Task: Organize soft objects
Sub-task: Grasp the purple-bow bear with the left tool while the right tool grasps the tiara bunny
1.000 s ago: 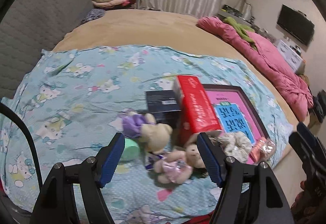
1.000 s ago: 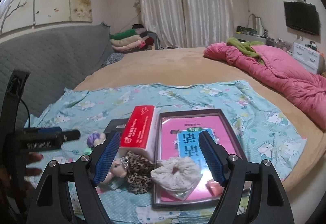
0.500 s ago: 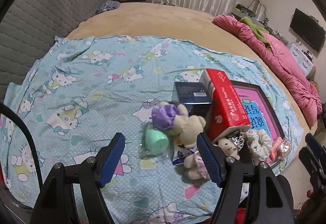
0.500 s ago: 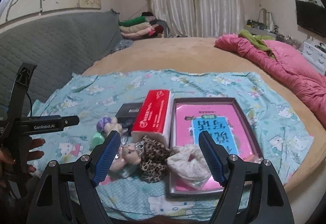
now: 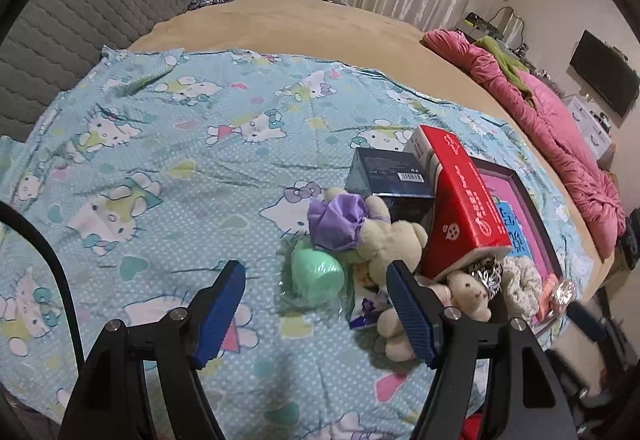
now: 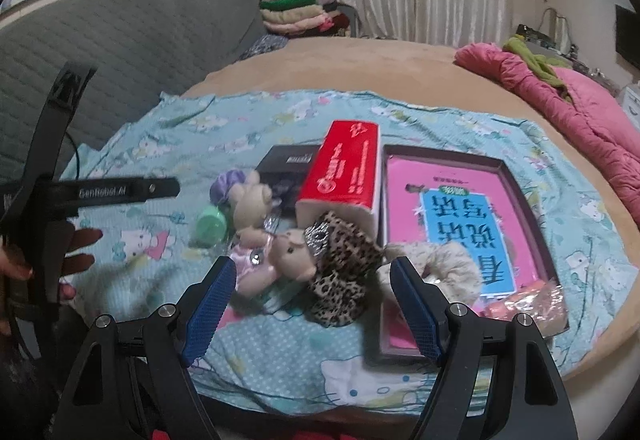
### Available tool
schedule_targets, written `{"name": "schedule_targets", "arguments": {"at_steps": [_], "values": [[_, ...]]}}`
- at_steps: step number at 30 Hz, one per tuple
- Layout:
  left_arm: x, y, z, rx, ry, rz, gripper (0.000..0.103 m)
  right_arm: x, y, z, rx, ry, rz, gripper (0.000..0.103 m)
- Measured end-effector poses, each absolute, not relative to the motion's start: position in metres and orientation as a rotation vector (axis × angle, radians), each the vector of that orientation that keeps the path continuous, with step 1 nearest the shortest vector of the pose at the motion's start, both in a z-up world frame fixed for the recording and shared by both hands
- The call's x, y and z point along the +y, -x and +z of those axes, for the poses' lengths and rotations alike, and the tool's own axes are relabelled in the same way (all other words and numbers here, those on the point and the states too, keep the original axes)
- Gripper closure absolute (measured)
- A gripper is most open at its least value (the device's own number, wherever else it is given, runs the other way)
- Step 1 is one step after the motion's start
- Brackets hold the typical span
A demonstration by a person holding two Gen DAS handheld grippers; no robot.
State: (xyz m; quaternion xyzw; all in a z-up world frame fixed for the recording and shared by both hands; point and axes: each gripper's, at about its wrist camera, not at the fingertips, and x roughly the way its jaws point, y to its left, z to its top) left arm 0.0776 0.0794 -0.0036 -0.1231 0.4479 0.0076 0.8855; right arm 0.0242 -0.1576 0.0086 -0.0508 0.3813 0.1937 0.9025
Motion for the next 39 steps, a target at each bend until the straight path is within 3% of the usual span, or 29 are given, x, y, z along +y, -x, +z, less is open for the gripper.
{"name": "schedule_targets", "arguments": {"at_steps": [9, 24, 39], "values": [[0.079, -0.125, -0.024, 0.957, 0.389, -0.062, 0.030, -0.154, -0.031, -0.008, 0.831, 0.115, 0.400, 0.023], [0.080, -0.170, -0.054, 1.003, 0.379, -0.032, 0.032, -0.148, -0.057, -0.035, 0.895, 0.087, 0.370, 0.023], [0.082, -0.172, -0.067, 1.002, 0.358, -0.127, 0.074, -0.131, -0.097, -0.058, 0.956, -0.077, 0.347, 0.023]]}}
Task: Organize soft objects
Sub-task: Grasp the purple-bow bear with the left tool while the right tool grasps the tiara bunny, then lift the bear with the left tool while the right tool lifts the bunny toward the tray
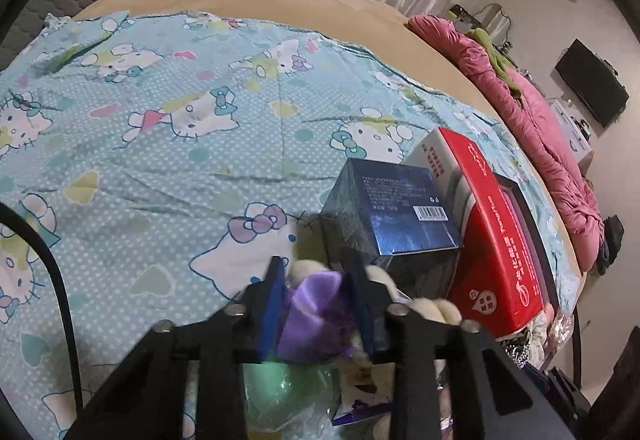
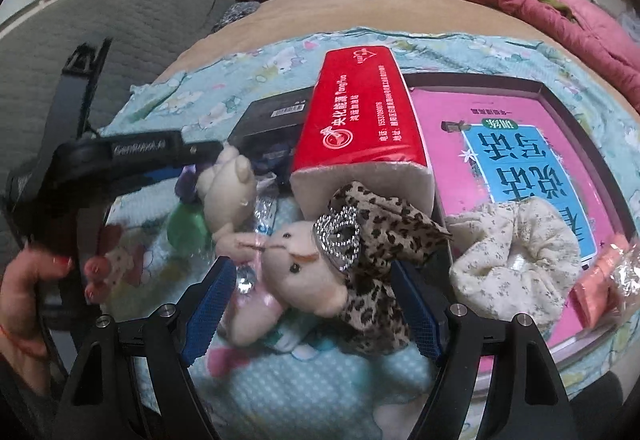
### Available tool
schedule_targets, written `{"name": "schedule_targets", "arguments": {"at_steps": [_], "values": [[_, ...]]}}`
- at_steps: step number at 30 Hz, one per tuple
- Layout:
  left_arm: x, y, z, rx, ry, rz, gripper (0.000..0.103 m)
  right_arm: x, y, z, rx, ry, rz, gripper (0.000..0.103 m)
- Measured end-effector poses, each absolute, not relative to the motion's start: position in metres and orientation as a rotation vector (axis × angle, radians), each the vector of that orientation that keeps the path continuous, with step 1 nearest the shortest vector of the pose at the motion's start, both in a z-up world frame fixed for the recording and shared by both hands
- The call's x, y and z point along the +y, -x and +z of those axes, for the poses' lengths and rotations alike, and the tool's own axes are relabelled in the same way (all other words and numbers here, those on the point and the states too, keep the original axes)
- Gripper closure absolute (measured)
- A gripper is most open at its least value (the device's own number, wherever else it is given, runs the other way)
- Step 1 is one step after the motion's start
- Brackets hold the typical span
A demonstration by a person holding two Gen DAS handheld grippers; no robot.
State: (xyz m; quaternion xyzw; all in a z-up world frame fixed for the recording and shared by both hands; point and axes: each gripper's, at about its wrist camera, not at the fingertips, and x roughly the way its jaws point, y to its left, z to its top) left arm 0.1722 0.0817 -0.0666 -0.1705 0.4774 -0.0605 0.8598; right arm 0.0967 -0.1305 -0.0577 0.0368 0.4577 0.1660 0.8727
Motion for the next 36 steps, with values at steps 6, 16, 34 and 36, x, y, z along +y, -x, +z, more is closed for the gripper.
{"name": "schedule_targets", "arguments": {"at_steps": [6, 16, 34, 36], "values": [[0.080, -0.175, -0.072, 1.014, 0.358, -0.147, 0.076, -0.129, -0.100, -0.060, 0.938, -0.070, 0.347, 0.048], [0.087, -0.162, -0.056, 0.937, 0.396, -0.175, 0.085, -0.145, -0.090, -0.048, 0.908, -0.079, 0.377, 0.063], [0.088, -0.133, -0.026, 0.827, 0.416, -0.201, 0.091, -0.174, -0.078, -0.023, 0.836, -0.134, 0.415, 0.066], [0.086, -0.131, -0.022, 0.810, 0.415, -0.205, 0.092, -0.175, -0.078, -0.021, 0.829, -0.132, 0.410, 0.066]]}}
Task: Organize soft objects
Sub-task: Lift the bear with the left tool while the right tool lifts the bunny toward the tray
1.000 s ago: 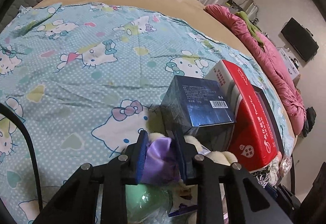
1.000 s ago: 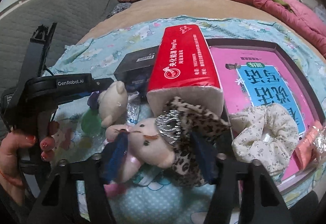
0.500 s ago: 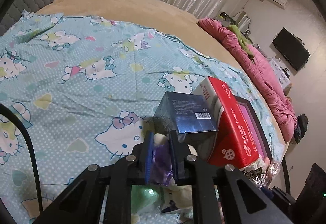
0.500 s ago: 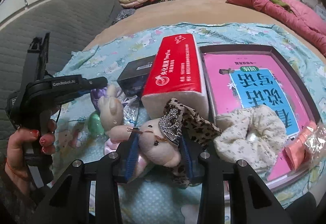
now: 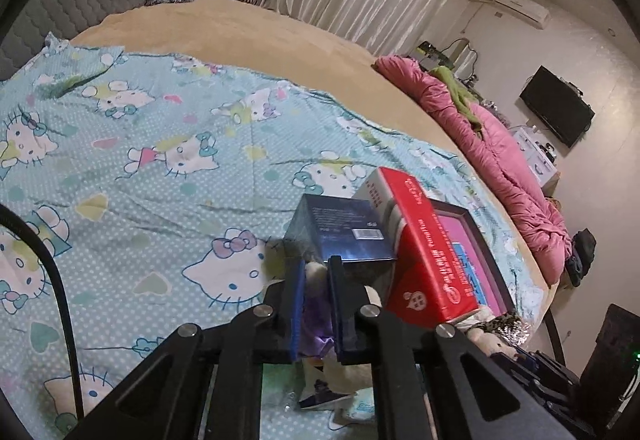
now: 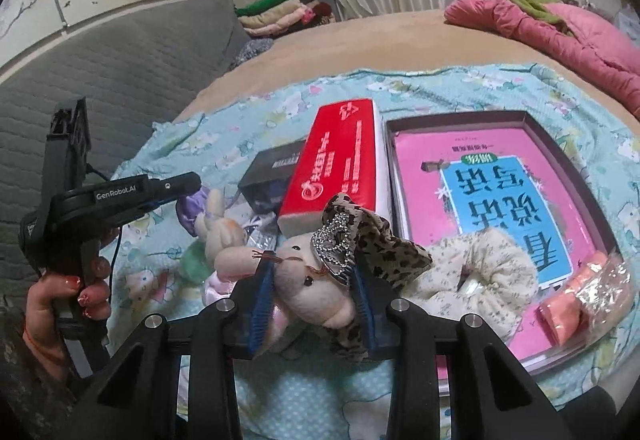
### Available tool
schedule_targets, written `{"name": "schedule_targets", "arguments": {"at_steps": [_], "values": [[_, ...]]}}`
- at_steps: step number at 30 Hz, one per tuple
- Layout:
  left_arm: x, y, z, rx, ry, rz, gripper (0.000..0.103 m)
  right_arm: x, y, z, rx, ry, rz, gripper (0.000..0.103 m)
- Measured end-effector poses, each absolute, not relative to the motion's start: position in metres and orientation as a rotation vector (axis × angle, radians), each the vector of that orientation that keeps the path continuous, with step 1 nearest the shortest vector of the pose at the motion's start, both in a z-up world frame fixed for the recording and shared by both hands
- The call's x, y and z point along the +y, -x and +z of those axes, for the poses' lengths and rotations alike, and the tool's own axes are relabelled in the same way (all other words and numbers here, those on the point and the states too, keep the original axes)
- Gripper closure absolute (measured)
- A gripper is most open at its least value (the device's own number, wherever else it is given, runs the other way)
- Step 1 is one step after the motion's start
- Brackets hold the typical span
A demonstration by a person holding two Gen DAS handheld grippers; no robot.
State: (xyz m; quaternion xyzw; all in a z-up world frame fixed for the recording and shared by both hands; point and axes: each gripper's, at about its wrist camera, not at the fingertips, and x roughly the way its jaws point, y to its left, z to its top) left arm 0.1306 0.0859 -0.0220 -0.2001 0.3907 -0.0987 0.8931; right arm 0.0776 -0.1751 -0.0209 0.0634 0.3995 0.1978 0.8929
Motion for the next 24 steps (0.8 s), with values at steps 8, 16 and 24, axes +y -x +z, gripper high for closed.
{"name": "schedule_targets", "arguments": {"at_steps": [8, 16, 24], "values": [[0.070, -0.121, -0.011, 0.797, 0.402, -0.227, 0.092, -0.176, -0.075, -0.021, 0.817, -0.111, 0.414, 0.066], [0.062, -0.116, -0.001, 0.784, 0.379, -0.222, 0.092, -0.187, -0.077, -0.018, 0.814, -0.128, 0.401, 0.066], [0.057, -0.110, -0.003, 0.809, 0.372, -0.214, 0.092, -0.174, -0.080, -0.049, 0.913, -0.133, 0.469, 0.065]]}}
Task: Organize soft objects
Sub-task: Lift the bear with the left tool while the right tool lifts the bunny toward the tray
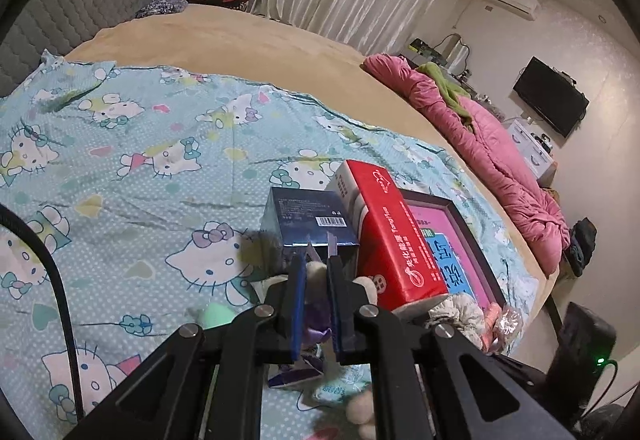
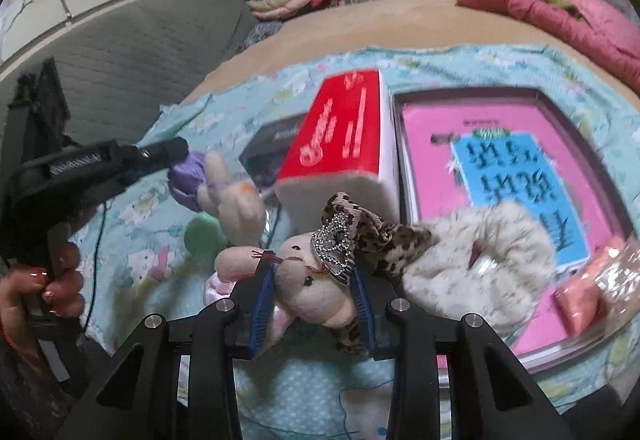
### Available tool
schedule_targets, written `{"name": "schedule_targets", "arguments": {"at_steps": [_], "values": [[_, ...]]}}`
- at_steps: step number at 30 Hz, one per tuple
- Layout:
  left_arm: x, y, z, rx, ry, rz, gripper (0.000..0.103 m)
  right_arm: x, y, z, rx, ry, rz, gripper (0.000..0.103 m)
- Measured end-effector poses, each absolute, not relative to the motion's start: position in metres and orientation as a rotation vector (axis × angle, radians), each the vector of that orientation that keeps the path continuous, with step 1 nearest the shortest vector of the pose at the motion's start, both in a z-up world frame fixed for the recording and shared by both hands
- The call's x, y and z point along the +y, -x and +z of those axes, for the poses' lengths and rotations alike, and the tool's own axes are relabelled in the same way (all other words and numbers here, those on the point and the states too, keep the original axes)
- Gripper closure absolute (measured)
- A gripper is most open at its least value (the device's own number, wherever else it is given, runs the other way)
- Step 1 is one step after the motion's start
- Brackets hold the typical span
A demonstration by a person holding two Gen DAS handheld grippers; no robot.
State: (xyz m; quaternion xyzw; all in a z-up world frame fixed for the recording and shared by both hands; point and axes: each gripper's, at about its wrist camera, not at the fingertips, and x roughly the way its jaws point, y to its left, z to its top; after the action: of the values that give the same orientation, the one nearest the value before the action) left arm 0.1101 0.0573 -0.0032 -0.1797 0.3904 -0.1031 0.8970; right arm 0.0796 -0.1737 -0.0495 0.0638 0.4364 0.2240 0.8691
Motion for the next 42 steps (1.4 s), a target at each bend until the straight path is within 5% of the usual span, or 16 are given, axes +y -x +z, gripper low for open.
{"name": "schedule_targets", "arguments": {"at_steps": [17, 22, 42], "values": [[0.038, -0.102, 0.011, 0.810, 0.337, -0.232, 0.092, -0.171, -0.078, -0.071, 1.005, -0.112, 0.454, 0.058], [0.036, -0.098, 0.017, 0.807, 0.329, -0.229, 0.092, -0.169, -0.073, -0.069, 1.025, -0.114, 0.483, 0.066], [-0.006, -0.089, 0.078, 0.725, 0.252, -0.270, 0.092, -0.228, -0.060, 0.013, 0.741, -0.224, 0.429, 0.068]]}}
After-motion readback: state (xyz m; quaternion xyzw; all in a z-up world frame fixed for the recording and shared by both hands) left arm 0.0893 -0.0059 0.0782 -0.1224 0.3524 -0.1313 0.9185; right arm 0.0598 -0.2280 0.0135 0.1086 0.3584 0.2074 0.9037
